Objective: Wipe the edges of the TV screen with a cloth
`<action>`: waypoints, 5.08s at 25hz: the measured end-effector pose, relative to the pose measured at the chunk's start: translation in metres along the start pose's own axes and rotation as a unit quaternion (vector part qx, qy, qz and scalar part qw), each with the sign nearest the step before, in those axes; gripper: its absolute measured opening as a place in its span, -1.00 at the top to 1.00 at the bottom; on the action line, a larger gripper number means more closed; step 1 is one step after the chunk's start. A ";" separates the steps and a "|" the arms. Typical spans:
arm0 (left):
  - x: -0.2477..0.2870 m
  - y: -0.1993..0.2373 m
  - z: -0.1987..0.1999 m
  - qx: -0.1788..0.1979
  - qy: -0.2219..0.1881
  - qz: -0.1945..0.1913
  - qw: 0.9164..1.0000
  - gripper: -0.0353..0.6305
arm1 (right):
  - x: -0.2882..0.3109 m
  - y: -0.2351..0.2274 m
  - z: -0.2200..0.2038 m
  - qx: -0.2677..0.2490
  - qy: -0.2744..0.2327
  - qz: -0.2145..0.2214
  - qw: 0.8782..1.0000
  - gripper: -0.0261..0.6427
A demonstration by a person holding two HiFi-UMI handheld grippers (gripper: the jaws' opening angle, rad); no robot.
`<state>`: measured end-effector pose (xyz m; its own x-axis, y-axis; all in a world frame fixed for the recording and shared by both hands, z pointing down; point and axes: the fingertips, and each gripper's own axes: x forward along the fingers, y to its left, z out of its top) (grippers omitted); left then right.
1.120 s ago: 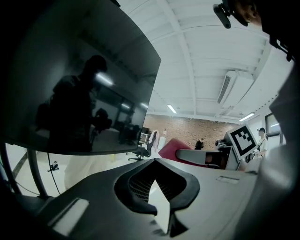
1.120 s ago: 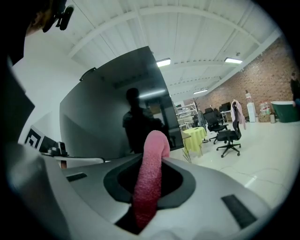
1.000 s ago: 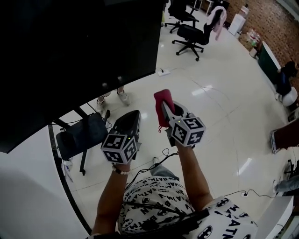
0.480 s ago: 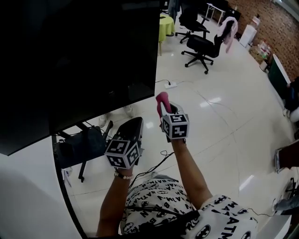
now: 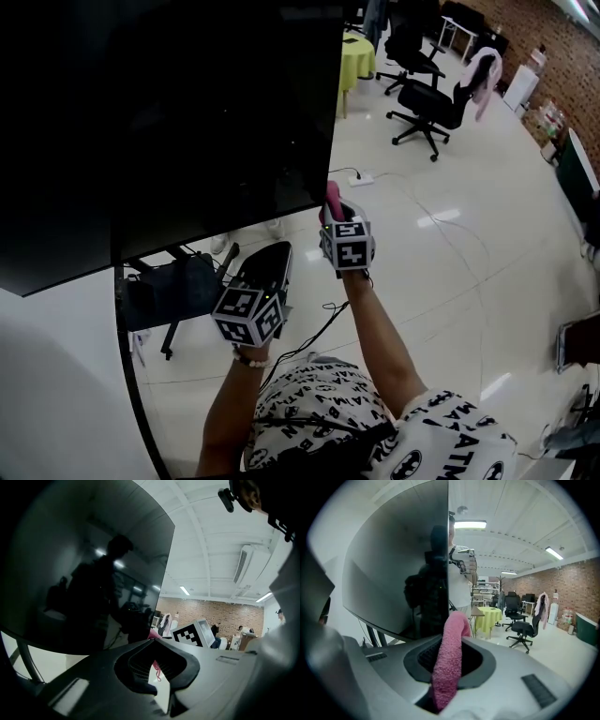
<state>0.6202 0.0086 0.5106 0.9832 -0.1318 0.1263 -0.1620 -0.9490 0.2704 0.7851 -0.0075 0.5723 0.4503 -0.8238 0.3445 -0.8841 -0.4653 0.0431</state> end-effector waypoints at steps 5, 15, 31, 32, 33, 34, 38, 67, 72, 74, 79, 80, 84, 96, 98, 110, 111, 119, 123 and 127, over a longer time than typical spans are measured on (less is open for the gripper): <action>-0.004 0.004 0.008 0.006 -0.002 0.004 1.000 0.89 | -0.010 0.008 0.024 -0.028 -0.017 0.000 0.999 0.72; 0.002 -0.010 0.061 0.054 -0.030 -0.017 0.998 0.89 | -0.027 0.003 0.098 -0.054 -0.081 -0.019 0.995 0.72; 0.036 -0.025 0.202 0.127 -0.082 -0.010 0.989 0.89 | -0.065 -0.012 0.235 -0.109 -0.159 -0.034 0.981 0.72; 0.038 -0.026 0.208 0.130 -0.083 -0.011 0.988 0.89 | -0.069 -0.012 0.243 -0.114 -0.164 -0.035 0.979 0.72; 0.039 -0.028 0.213 0.134 -0.084 -0.012 0.987 0.89 | -0.072 -0.012 0.251 -0.119 -0.170 -0.036 0.978 0.72; 0.040 -0.030 0.218 0.138 -0.085 -0.013 0.987 0.89 | -0.077 -0.012 0.260 -0.123 -0.177 -0.038 0.976 0.72; 0.041 -0.043 0.238 0.154 -0.089 -0.020 0.984 0.89 | -0.100 -0.009 0.307 -0.136 -0.216 -0.049 0.966 0.72; -0.002 -0.101 0.425 0.231 -0.166 -0.044 0.958 0.89 | -0.225 -0.009 0.593 -0.305 -0.330 -0.136 0.883 0.72; -0.014 -0.104 0.444 0.228 -0.174 -0.052 0.957 0.89 | -0.234 -0.010 0.621 -0.380 -0.284 -0.159 0.866 0.72; -0.018 -0.099 0.450 0.232 -0.176 -0.047 0.956 0.89 | -0.231 -0.006 0.622 -0.407 -0.265 -0.168 0.858 0.72; -0.026 -0.095 0.454 0.236 -0.175 -0.041 0.955 0.89 | -0.231 -0.005 0.627 -0.509 -0.212 -0.241 0.799 0.72; -0.029 -0.095 0.455 0.236 -0.175 -0.040 0.955 0.89 | -0.231 -0.005 0.627 -0.524 -0.196 -0.246 0.792 0.72; -0.038 -0.085 0.464 0.229 -0.180 -0.033 0.956 0.89 | -0.235 0.009 0.628 -0.518 -0.198 -0.215 0.804 0.72; -0.075 -0.057 0.484 0.231 -0.181 -0.009 0.956 0.89 | -0.231 0.082 0.646 -0.463 -0.244 -0.088 0.848 0.72; -0.086 -0.048 0.488 0.229 -0.181 -0.004 0.956 0.89 | -0.227 0.097 0.645 -0.480 -0.227 -0.080 0.844 0.72; -0.169 0.010 0.514 0.222 -0.184 0.044 0.957 0.89 | -0.222 0.196 0.646 -0.522 -0.180 -0.058 0.831 0.72; -0.178 0.018 0.514 0.221 -0.184 0.048 0.956 0.89 | -0.220 0.207 0.645 -0.525 -0.181 -0.057 0.830 0.72; -0.251 0.079 0.506 0.223 -0.178 0.068 0.956 0.89 | -0.205 0.303 0.641 -0.532 -0.178 -0.037 0.827 0.72; -0.280 0.105 0.505 0.222 -0.173 0.084 0.956 0.89 | -0.204 0.347 0.643 -0.537 -0.183 -0.025 0.823 0.72; -0.302 0.131 0.507 0.216 -0.177 0.099 0.955 0.89 | -0.201 0.390 0.642 -0.546 -0.195 -0.004 0.815 0.72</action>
<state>0.3445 -0.2207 0.0237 0.9162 -0.3364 -0.2179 -0.3725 -0.9153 -0.1530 0.4297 -0.2318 -0.0826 0.2733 -0.9616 0.0246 -0.3690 -0.0812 0.9259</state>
